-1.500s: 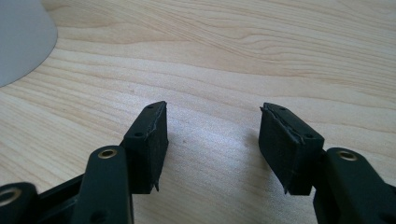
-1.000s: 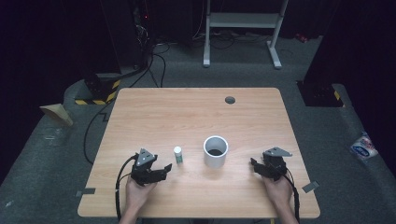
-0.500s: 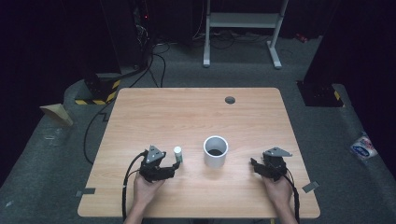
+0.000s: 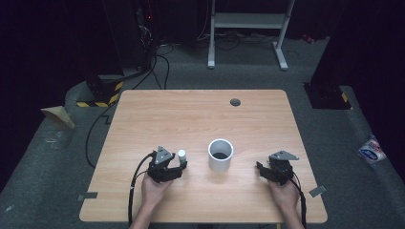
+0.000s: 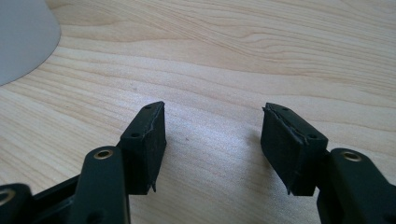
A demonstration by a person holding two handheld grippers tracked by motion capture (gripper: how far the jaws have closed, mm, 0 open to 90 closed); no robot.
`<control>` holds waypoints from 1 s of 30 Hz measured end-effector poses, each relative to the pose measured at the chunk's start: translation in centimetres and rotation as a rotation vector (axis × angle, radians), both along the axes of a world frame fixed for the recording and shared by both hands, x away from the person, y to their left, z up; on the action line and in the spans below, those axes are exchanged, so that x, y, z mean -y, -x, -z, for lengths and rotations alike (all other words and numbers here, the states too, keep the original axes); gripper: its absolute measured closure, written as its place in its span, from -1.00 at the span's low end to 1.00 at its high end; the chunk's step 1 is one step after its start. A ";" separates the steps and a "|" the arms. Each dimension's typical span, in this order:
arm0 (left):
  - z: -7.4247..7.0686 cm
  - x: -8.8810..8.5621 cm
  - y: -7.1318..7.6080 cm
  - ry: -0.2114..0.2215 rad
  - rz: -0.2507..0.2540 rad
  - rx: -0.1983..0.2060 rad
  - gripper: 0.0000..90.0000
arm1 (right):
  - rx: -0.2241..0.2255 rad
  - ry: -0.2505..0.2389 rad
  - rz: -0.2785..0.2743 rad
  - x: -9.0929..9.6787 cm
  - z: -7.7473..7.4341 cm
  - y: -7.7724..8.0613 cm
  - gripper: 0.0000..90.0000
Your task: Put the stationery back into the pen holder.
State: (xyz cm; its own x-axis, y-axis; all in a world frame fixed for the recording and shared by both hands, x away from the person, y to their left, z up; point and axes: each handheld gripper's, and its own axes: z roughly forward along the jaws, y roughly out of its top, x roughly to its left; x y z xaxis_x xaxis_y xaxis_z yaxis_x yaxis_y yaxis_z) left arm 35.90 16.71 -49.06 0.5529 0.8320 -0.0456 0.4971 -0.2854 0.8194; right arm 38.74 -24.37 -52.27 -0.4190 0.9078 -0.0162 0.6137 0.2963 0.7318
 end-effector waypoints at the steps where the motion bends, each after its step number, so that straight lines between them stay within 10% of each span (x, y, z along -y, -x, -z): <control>1: 0.0 0.1 -0.1 0.001 0.004 -0.002 -0.11 | 0.000 0.000 0.000 0.0 0.0 0.0 -0.11; 30: 0.1 0.8 -0.5 -0.031 0.015 0.041 0.43 | 0.000 0.000 -0.002 0.0 0.0 0.0 -0.12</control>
